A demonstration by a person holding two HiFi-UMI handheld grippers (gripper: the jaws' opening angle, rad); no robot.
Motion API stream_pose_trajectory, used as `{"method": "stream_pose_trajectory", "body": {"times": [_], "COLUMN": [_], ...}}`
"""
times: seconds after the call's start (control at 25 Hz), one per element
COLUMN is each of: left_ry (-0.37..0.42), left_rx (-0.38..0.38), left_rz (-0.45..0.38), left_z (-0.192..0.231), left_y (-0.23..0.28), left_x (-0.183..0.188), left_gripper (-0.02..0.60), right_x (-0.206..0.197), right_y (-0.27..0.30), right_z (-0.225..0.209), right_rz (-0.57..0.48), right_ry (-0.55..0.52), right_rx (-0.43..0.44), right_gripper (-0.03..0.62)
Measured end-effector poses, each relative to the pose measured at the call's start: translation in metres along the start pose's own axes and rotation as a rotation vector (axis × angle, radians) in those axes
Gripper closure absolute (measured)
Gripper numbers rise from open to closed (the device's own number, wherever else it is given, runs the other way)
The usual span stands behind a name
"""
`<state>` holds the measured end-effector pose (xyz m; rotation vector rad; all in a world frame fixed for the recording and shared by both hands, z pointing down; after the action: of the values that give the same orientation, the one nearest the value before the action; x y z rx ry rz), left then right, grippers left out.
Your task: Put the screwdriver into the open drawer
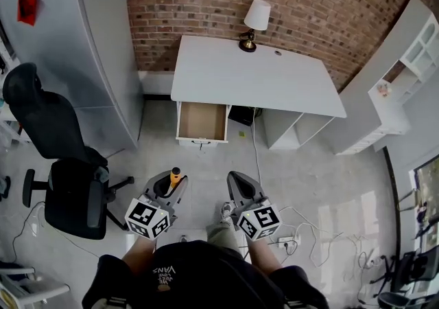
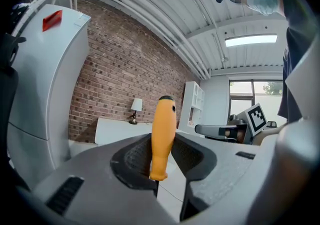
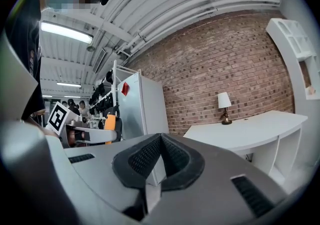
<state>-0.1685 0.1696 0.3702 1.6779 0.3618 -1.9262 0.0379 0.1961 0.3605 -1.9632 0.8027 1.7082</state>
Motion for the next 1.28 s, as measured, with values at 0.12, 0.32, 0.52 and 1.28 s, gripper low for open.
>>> {"method": "stream_pose_trajectory", "body": {"times": [0.12,0.32,0.52,1.28], "left_ry": [-0.013,-0.031,-0.052,-0.140], "left_rx": [0.037,0.107,0.186,0.432], "left_rz": [-0.006,-0.026,-0.042,0.003], "left_z": [0.003,-0.006,-0.017,-0.013], "left_y": [0.029,0.088,0.142,0.249], "left_x": [-0.002,0.007,0.020,-0.009], "left_gripper": [0.471,0.471,0.471,0.471], "right_x": [0.000,0.013,0.030,0.008], "right_y": [0.010,0.020,0.025,0.060], "right_z": [-0.033,-0.099,-0.167,-0.300], "right_rz": [0.000,0.017,0.041,0.128], "right_ry": [-0.001,-0.021,-0.039,0.008], "right_rx": [0.018,0.082,0.144,0.336], "right_gripper": [0.597,0.597,0.597,0.597]}}
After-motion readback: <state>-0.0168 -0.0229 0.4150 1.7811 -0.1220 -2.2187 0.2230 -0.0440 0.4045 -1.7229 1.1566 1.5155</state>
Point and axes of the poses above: the fingertips, and each gripper's own axes: y forward along the fingers, z to its left, x out of its top, the point moved 6 cm from there along -y, backward along the fingers, and after that the axes turned 15 degrees about x, right-handed, at the moved point
